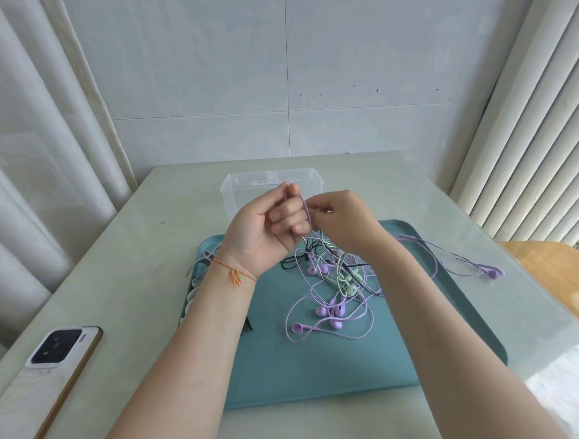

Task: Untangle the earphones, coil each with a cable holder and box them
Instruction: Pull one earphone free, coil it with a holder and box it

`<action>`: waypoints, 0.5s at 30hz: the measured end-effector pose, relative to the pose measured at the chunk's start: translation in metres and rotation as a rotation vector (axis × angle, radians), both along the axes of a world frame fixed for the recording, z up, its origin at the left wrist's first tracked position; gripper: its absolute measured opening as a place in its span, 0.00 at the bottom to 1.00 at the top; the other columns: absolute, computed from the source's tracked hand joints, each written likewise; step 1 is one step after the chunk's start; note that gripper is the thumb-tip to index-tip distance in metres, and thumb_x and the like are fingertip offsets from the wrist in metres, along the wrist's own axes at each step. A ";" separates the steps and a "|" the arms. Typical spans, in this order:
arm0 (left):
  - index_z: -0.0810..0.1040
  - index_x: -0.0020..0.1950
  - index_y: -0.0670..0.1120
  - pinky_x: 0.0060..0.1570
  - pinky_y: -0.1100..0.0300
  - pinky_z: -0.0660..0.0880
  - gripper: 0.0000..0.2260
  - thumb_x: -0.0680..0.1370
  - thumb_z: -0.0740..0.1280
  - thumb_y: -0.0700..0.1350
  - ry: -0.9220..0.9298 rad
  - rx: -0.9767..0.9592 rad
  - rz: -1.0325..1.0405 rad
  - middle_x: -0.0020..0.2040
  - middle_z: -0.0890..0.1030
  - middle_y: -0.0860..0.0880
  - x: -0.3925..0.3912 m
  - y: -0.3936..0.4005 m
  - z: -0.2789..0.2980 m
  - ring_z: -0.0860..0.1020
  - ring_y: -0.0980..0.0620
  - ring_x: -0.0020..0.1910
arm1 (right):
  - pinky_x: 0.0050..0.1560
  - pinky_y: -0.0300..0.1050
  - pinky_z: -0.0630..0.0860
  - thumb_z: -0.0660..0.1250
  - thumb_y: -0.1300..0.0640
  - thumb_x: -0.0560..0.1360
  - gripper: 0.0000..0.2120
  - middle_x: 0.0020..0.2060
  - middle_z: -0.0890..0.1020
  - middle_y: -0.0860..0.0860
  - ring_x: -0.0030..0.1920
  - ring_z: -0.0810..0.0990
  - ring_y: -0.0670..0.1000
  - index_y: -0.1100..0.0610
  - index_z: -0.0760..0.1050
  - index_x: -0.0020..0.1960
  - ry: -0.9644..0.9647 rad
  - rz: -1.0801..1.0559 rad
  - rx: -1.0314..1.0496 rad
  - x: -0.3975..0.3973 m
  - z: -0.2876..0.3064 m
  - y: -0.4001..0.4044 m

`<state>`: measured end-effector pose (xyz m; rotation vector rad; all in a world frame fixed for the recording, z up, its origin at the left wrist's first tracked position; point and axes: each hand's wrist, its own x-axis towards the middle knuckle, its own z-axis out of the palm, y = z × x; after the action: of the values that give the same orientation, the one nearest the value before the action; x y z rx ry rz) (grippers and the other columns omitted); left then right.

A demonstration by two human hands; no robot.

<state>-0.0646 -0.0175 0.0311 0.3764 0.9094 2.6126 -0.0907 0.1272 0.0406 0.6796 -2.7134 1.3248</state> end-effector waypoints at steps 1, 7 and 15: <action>0.75 0.42 0.44 0.30 0.65 0.66 0.12 0.81 0.55 0.44 -0.023 0.040 0.012 0.25 0.60 0.54 -0.001 0.000 0.000 0.57 0.56 0.22 | 0.31 0.42 0.58 0.63 0.59 0.76 0.10 0.29 0.68 0.55 0.29 0.59 0.47 0.64 0.79 0.44 -0.005 0.007 0.021 0.000 -0.001 -0.001; 0.77 0.47 0.44 0.38 0.61 0.79 0.13 0.84 0.54 0.44 -0.116 0.170 0.293 0.29 0.72 0.53 -0.006 -0.004 0.000 0.72 0.56 0.26 | 0.24 0.31 0.62 0.64 0.57 0.78 0.15 0.21 0.73 0.43 0.19 0.67 0.42 0.53 0.75 0.32 -0.033 0.061 0.146 0.004 0.001 -0.003; 0.78 0.56 0.43 0.56 0.59 0.77 0.12 0.84 0.56 0.44 0.000 -0.170 0.533 0.50 0.84 0.46 -0.010 -0.008 -0.013 0.83 0.48 0.53 | 0.35 0.33 0.72 0.67 0.53 0.76 0.08 0.33 0.80 0.46 0.31 0.74 0.41 0.55 0.83 0.47 0.009 0.070 0.270 0.009 0.004 -0.007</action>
<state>-0.0749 -0.0253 0.0177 0.0936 1.3780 2.9639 -0.0817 0.1206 0.0442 0.8048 -2.9154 0.9707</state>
